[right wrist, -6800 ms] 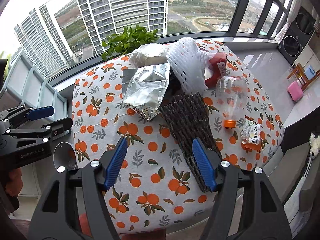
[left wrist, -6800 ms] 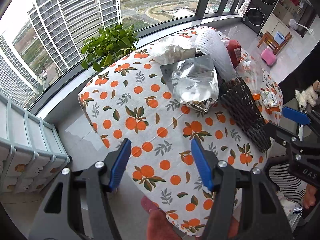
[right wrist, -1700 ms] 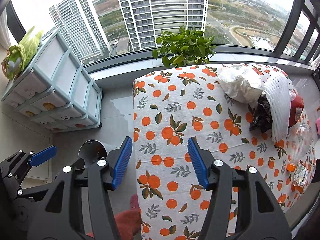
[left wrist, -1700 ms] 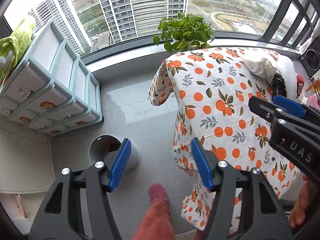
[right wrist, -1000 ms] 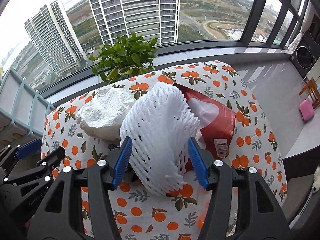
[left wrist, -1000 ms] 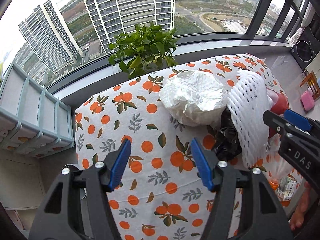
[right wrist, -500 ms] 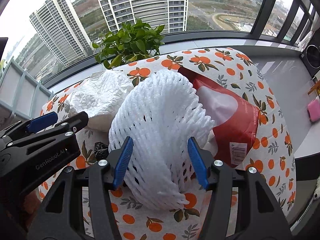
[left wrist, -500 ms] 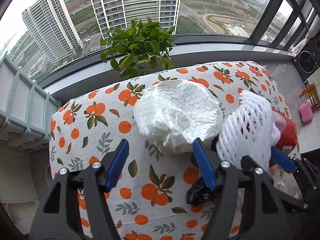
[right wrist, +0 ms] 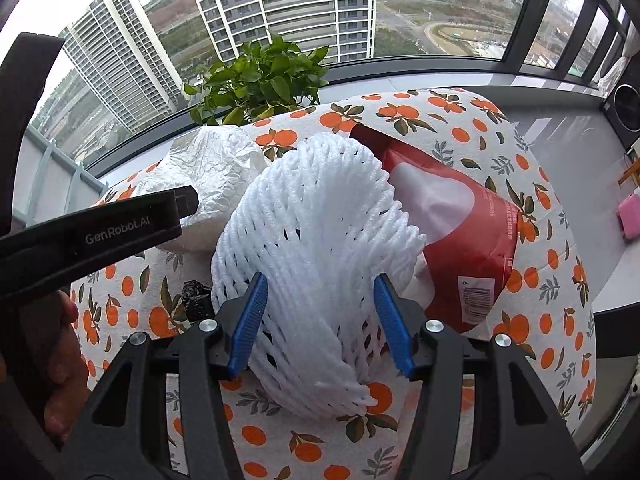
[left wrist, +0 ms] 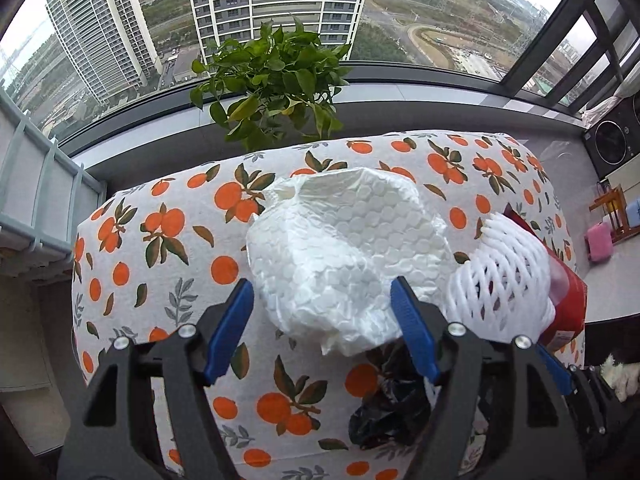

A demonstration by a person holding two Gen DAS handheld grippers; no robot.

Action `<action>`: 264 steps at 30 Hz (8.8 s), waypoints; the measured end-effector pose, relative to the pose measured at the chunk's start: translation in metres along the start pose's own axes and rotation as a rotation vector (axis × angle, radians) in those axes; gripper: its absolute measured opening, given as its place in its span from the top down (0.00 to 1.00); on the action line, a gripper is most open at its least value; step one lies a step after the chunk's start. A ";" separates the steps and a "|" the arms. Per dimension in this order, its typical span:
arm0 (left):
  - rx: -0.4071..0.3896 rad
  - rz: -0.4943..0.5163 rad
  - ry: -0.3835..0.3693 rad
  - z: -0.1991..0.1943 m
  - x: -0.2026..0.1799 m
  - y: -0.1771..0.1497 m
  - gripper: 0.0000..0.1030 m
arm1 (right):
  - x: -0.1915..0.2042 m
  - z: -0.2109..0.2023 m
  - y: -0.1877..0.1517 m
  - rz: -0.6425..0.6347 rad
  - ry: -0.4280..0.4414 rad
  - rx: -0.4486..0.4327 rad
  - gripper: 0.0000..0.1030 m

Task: Collect trash
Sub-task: 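Grasp the white bubble-wrap bag with left gripper while right grasps white foam net, then carry the bubble-wrap bag and foam net over the bin and release both, then move both open grippers back toward the table, then grasp the black plastic bag with left gripper while right grasps red tissue pack, then carry the black bag and red pack over the bin and release both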

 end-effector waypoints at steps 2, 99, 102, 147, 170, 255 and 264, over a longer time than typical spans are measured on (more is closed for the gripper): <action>-0.010 -0.005 0.001 0.004 0.000 0.001 0.31 | 0.001 0.002 0.000 -0.005 -0.001 0.006 0.55; 0.033 -0.545 0.187 0.089 0.587 -0.257 0.40 | 0.555 0.192 -0.135 -0.662 0.141 0.156 0.39; 0.023 -0.489 0.214 0.064 0.561 -0.250 0.40 | 0.531 0.163 -0.128 -0.601 0.149 0.119 0.39; -0.123 0.248 0.101 0.011 -0.053 -0.080 0.39 | -0.094 -0.014 -0.004 0.068 -0.017 -0.069 0.40; -0.074 0.263 -0.007 0.029 -0.065 -0.081 0.86 | -0.071 -0.005 0.009 -0.012 0.056 -0.046 0.90; -0.005 -0.706 0.114 0.081 0.629 -0.334 0.87 | 0.651 0.226 -0.171 -0.992 0.099 0.269 0.57; 0.044 -0.621 0.129 0.133 0.622 -0.276 0.63 | 0.618 0.209 -0.150 -0.921 0.091 0.216 0.56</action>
Point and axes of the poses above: each gripper's, at about its wrist camera, not at the fingertips, and z roughly the way its jaws point, x to its left, y to its top, the point moved 2 cm from there along z, roughly the way its jaws point, and after that the axes turned 15 degrees about x, right-handed, at the moved point
